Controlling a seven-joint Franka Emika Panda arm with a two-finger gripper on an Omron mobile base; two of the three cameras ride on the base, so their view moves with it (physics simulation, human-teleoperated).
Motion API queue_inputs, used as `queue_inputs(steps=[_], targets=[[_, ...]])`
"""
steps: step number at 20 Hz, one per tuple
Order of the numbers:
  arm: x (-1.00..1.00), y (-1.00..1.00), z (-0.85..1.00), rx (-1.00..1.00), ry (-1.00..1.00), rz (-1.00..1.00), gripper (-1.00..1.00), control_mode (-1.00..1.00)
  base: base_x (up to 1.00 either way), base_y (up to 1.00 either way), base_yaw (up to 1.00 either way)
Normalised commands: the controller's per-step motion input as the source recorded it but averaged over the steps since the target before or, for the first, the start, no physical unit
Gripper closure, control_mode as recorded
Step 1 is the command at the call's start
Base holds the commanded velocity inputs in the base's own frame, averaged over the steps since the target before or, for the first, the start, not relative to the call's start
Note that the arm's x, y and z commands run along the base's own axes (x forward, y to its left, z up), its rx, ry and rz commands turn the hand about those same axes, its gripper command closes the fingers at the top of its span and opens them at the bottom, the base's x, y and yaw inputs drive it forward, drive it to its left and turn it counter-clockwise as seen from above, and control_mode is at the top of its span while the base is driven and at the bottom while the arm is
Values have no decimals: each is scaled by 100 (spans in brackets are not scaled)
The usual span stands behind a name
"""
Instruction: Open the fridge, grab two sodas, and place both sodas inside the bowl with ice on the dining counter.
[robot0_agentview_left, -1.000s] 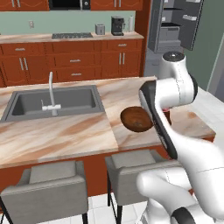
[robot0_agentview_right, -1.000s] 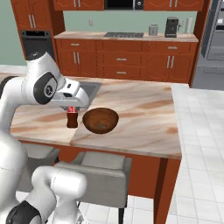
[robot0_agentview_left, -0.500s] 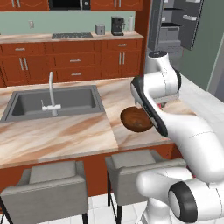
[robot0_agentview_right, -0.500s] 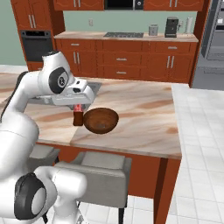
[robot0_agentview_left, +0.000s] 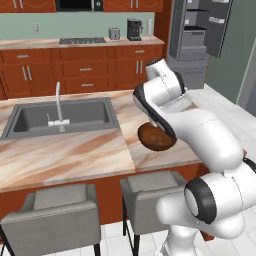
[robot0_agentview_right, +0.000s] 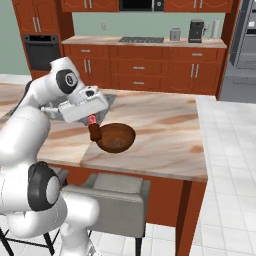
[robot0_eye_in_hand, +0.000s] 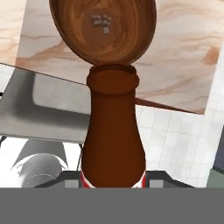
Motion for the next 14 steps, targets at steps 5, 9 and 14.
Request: queue_inputs(steps=[5, 9, 14], targets=[[-1, -15, -50, 3, 5, 29, 100, -100, 0, 0, 0], [-14, -35, -24, 12, 0, 37, 100, -100, 0, 0, 0], [-3, -33, -2, 14, 2, 39, 100, -100, 0, 0, 0]])
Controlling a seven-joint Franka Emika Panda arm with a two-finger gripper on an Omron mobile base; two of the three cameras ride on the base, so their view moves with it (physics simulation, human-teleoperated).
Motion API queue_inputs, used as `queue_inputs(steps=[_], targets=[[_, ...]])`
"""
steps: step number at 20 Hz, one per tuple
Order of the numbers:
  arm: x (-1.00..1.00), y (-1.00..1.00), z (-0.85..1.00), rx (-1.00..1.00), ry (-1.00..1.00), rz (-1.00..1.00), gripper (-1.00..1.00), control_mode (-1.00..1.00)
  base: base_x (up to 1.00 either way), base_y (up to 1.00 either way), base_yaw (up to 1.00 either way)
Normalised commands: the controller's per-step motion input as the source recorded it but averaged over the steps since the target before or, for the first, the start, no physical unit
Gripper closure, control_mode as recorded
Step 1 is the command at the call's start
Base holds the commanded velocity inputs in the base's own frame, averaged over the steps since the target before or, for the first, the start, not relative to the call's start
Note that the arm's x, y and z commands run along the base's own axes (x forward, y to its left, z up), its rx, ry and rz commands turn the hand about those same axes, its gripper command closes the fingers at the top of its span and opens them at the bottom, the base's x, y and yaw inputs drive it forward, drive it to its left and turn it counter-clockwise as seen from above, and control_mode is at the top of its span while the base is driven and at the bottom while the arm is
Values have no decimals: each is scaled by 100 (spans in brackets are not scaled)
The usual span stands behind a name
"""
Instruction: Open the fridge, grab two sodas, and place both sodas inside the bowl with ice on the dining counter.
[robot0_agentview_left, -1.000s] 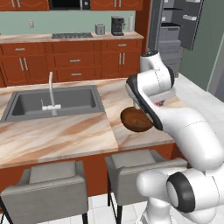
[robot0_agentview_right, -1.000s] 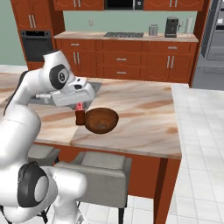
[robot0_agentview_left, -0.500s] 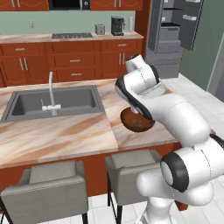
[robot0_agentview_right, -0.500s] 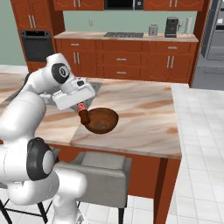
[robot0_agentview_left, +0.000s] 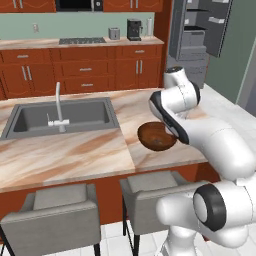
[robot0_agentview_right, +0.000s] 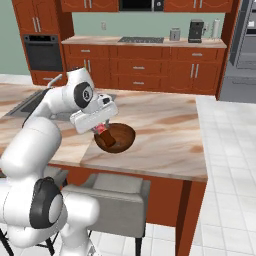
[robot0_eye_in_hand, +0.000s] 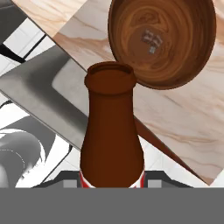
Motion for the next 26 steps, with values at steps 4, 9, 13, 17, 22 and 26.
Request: queue_inputs(steps=[4, 9, 13, 17, 22, 26], targets=[[11, -1, 0, 6, 18, 33, 100, -100, 0, 0, 0], [12, 14, 0, 0, 24, 32, 100, -100, 0, 0, 0], [15, 18, 0, 0, 20, 31, 100, -100, 0, 0, 0], [20, 14, -11, 0, 13, 30, 100, -100, 0, 0, 0], [16, 1, -24, 0, 7, 28, 100, -100, 0, 0, 0], [8, 0, -31, 0, 2, 11, 100, -100, 0, 0, 0]])
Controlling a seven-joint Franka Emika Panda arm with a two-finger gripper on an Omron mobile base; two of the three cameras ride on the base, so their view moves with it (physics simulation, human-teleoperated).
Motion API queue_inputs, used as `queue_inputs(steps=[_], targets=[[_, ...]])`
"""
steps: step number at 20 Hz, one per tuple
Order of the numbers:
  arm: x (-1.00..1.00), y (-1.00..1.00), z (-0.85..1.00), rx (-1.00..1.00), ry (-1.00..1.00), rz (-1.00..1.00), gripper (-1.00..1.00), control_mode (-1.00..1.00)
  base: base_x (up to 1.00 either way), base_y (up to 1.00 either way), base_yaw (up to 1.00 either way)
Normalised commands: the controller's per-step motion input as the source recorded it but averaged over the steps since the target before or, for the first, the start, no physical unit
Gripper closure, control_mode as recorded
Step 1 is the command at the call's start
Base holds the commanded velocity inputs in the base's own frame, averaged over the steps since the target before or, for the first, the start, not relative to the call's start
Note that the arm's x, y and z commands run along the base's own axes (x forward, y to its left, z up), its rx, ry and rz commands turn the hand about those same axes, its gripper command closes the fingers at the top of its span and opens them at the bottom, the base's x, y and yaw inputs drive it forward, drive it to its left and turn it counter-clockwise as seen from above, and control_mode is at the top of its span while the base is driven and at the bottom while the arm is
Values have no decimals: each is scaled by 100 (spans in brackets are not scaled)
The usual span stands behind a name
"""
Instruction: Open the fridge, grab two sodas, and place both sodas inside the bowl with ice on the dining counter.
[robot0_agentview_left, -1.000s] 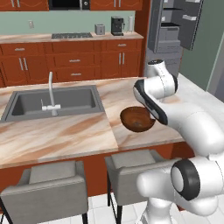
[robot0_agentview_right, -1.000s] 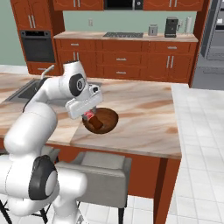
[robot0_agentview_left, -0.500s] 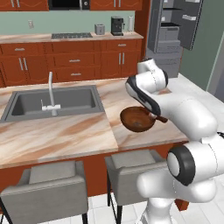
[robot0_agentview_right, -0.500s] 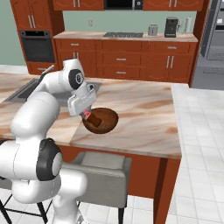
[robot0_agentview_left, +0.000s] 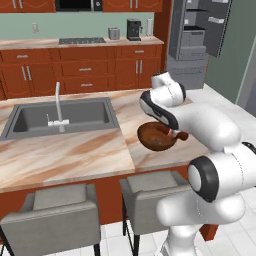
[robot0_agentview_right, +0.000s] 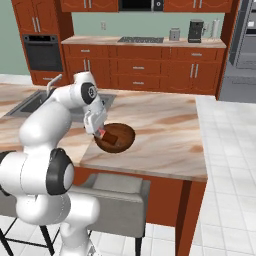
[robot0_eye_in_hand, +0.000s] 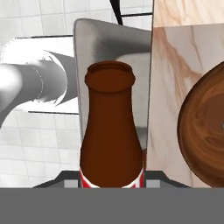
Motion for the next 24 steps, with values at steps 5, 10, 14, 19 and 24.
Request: queue_inputs(steps=[5, 10, 14, 19, 24], targets=[[22, 0, -9, 0, 4, 3, 100, -100, 0, 0, 0], [26, 0, -2, 0, 6, 1, 100, -100, 0, 0, 0], [23, 0, -7, 1, 3, 0, 100, -100, 0, 0, 0], [26, 0, -14, 0, 1, 0, 100, -100, 0, 0, 0], [25, 0, -25, 0, 0, 0, 100, -100, 0, 0, 0]])
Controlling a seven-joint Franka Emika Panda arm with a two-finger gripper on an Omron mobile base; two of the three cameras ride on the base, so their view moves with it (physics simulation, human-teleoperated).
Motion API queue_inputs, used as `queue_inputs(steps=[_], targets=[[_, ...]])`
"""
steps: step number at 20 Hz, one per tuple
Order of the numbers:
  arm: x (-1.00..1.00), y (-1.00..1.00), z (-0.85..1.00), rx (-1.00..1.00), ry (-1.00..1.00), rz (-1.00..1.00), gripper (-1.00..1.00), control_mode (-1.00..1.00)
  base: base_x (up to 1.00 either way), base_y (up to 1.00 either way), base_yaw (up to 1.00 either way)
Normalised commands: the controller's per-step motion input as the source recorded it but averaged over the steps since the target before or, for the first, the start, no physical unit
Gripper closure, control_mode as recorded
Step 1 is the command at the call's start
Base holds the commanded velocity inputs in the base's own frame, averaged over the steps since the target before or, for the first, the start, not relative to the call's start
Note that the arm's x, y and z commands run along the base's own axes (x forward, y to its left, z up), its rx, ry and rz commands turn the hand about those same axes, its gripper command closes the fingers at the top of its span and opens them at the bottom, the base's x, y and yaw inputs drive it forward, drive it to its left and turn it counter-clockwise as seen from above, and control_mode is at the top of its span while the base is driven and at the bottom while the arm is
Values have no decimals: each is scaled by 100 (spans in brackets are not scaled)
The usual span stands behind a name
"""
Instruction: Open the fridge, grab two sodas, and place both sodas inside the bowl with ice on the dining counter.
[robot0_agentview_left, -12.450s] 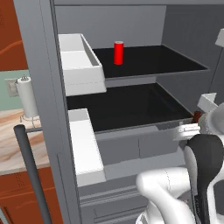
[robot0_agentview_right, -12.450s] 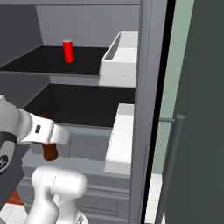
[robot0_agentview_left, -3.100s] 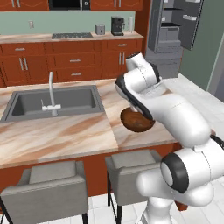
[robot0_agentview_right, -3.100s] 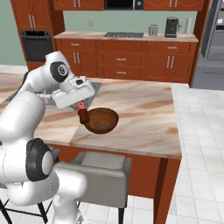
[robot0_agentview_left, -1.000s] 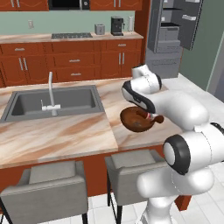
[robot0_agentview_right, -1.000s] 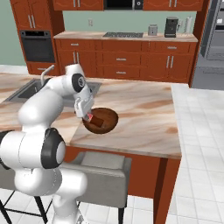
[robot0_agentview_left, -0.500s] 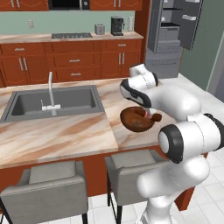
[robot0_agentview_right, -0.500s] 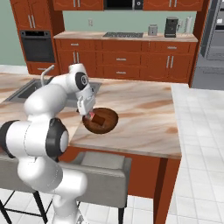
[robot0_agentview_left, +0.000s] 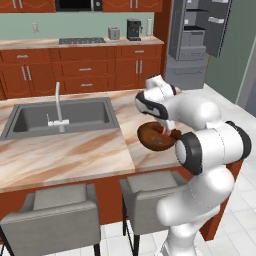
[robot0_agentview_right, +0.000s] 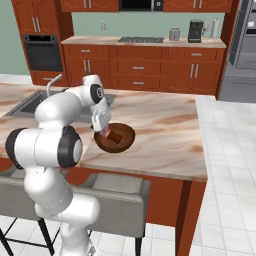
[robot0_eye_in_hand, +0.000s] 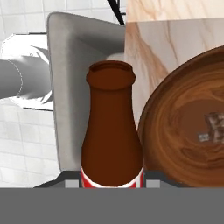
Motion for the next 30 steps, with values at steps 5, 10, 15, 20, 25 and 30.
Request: queue_inputs(steps=[5, 10, 15, 20, 25, 30], targets=[[24, 0, -30, 0, 0, 0, 100, -100, 0, 0, 0], [33, 0, -17, 2, 0, 0, 100, -100, 0, 0, 0], [34, 0, -11, 2, 0, 0, 100, -100, 0, 0, 0], [25, 0, -17, 1, 0, 0, 100, -100, 0, 0, 0], [16, 0, -28, 0, 0, 1, 100, -100, 0, 0, 0], [15, 0, -27, 0, 0, 1, 100, -100, 0, 0, 0]])
